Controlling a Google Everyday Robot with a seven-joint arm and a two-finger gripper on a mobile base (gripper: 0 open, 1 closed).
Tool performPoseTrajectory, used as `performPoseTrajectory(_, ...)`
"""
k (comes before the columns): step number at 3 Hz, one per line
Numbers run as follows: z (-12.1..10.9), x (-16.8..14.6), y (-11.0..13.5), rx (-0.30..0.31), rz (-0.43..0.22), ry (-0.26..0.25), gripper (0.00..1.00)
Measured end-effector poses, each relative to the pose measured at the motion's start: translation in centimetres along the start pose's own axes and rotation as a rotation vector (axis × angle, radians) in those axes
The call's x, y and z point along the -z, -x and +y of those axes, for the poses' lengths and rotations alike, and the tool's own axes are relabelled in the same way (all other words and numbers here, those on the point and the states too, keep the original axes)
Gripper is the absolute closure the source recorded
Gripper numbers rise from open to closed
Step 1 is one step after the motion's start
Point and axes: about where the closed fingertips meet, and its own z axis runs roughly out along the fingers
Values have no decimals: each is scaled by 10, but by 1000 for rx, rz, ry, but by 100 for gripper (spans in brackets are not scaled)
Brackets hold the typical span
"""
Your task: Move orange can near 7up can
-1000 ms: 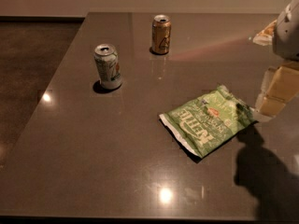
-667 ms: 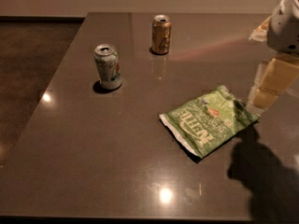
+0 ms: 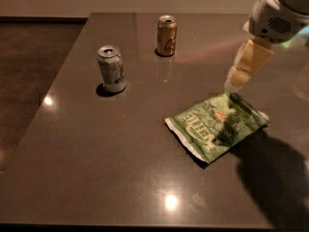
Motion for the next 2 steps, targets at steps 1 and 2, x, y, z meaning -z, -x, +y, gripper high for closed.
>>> performPoseTrajectory(1,-33,-25,11,-86,-31,-29,0)
performPoseTrajectory(2,-65,-49,23,-163,-72,-70,0)
